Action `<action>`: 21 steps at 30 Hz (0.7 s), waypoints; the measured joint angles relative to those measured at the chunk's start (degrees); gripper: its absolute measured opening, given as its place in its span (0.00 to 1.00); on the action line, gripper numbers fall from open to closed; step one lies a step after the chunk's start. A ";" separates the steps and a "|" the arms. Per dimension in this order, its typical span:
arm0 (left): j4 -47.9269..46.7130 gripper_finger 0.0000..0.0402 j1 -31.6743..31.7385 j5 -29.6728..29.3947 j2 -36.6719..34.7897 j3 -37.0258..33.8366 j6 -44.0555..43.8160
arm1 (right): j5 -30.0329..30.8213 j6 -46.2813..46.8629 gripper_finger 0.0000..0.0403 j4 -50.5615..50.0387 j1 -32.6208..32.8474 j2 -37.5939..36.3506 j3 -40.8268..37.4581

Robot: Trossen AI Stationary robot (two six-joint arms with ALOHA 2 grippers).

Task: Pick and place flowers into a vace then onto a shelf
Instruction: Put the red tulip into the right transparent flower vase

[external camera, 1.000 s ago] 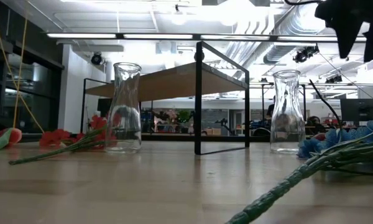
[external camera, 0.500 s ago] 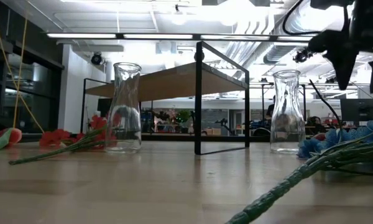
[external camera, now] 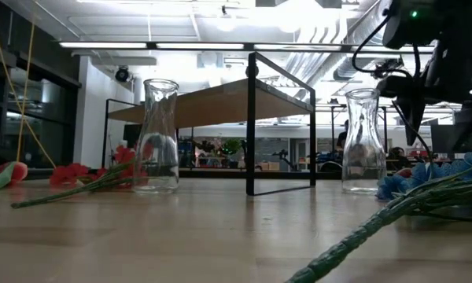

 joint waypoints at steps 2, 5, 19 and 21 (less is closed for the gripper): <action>-0.26 0.96 -0.01 -0.02 0.00 0.00 0.00 | 0.61 -0.31 0.66 -0.04 -1.42 0.00 -0.25; -1.09 0.96 -0.01 -0.04 0.00 0.00 0.00 | 0.85 -1.06 0.66 -0.08 -3.49 0.19 -0.25; -3.00 0.96 -0.01 -0.19 0.00 0.00 -0.02 | 2.50 -4.61 0.66 3.56 -6.51 8.94 -0.20; -3.00 0.96 -0.01 -0.17 0.00 0.00 -0.02 | 2.47 -4.66 0.66 3.58 -6.51 10.57 -0.20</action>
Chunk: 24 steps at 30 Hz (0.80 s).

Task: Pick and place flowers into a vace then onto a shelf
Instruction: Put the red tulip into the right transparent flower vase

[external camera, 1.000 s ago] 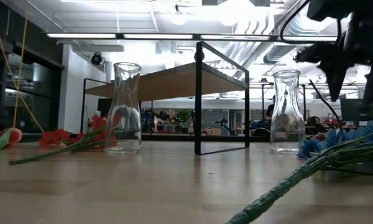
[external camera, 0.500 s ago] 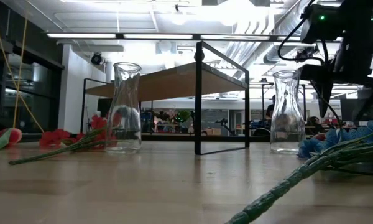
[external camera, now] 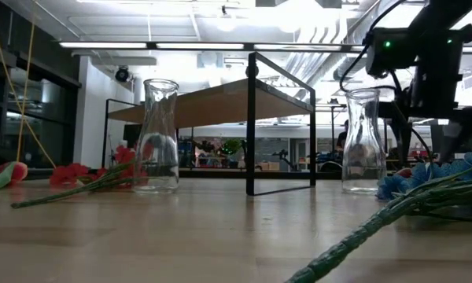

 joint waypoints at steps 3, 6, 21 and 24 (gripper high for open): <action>0.00 0.96 0.00 0.00 0.00 0.00 0.00 | 0.22 -0.16 0.66 0.08 0.02 2.45 0.00; 0.00 0.96 -0.01 0.00 0.00 0.00 0.00 | 0.24 -0.16 0.66 0.38 0.00 4.81 0.00; 0.00 0.96 0.00 0.07 -0.01 0.00 -0.02 | 1.04 0.21 0.66 5.94 -0.37 12.58 0.02; 0.00 0.96 -0.01 0.09 0.00 0.00 -0.07 | 1.16 0.17 0.66 5.93 -1.41 13.38 0.02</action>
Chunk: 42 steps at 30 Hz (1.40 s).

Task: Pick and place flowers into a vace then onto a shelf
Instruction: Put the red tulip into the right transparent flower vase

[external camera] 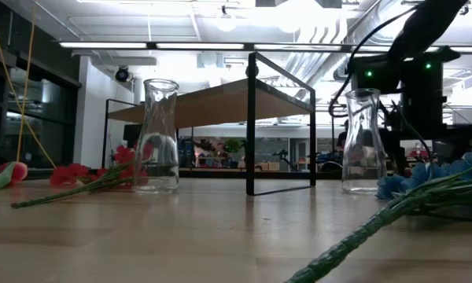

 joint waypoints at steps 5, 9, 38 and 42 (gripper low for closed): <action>-0.06 0.96 0.01 0.15 0.00 0.00 -0.13 | 0.15 -0.20 0.66 0.31 -1.79 0.49 0.00; -0.94 0.96 0.00 0.13 0.00 0.00 -0.15 | -0.04 -0.62 0.66 0.33 -2.96 0.49 0.00; -3.02 0.96 0.00 0.02 0.00 0.00 -0.15 | 0.02 -3.39 0.39 0.30 -5.72 0.47 0.00; -3.02 0.96 0.01 -0.11 -0.01 0.00 -0.15 | 0.09 -3.39 0.34 0.31 -5.72 0.47 0.00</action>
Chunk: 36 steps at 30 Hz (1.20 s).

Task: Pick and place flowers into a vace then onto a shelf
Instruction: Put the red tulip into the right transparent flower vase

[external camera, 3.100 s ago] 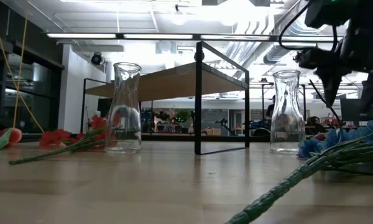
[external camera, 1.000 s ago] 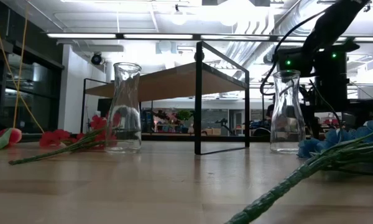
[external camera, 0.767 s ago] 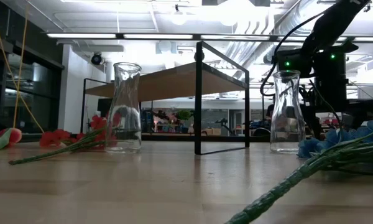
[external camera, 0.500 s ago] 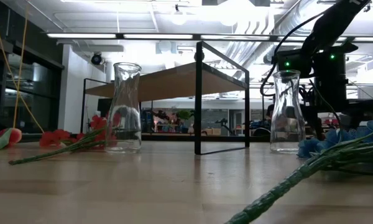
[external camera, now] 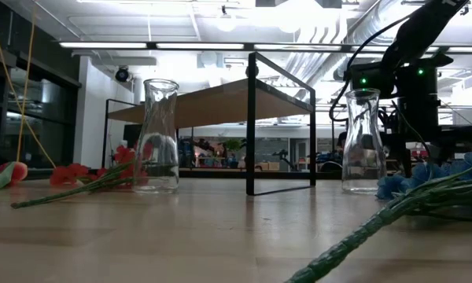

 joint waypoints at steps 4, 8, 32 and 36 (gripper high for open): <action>0.00 0.96 -0.01 0.02 0.01 0.00 0.02 | 0.25 0.00 0.27 -0.02 0.00 0.00 0.00; 0.00 0.96 -0.01 0.02 0.01 0.00 0.00 | 0.86 0.00 0.20 -0.02 0.00 0.00 0.00; 0.00 0.96 -0.01 0.28 0.01 0.00 -1.62 | 2.30 -0.98 0.02 1.10 0.00 -0.03 0.04; 0.00 0.96 -0.01 0.26 -0.01 0.00 -1.60 | 3.09 -0.92 0.01 2.48 0.00 -1.04 0.08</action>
